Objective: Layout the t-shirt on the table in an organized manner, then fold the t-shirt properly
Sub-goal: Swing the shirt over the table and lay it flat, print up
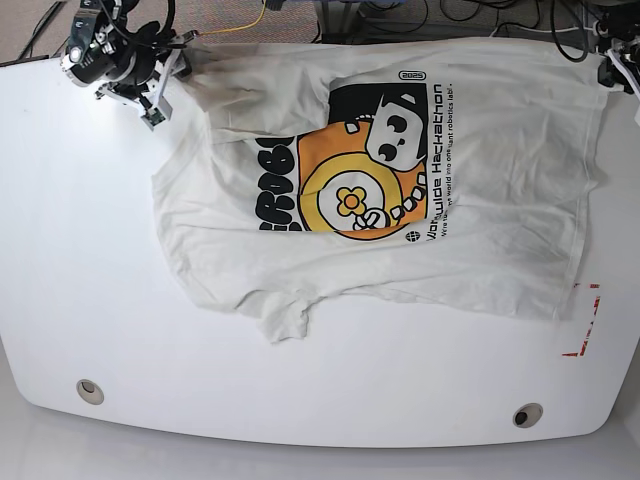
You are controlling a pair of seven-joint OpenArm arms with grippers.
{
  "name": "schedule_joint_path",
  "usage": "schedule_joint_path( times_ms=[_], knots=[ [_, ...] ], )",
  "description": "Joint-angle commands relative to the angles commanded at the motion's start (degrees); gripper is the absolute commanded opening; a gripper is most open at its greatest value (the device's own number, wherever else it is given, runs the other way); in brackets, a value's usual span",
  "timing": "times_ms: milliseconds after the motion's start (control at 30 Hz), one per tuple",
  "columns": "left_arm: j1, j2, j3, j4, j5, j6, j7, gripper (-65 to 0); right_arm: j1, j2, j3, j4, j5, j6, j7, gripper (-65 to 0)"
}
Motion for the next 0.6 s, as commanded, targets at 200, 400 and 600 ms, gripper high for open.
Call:
schedule_joint_path(
  times_ms=[200,400,600],
  knots=[
    [-1.2,-0.3,-0.1,0.5,0.4,0.0,0.0,-26.4,0.1,-0.2,3.6,0.0,0.1,0.0,0.0,0.0],
    [-4.6,-0.3,-5.5,0.7,0.0,-0.5,0.0,-26.4,2.8,-0.4,9.6,-0.2,-0.3,0.0,0.2,-3.0],
    [-12.1,-2.5,-8.8,0.9,0.0,-5.3,3.0,-26.5,7.3,0.0,16.3,-0.4,-0.4,0.0,0.1,-5.2]
  ],
)
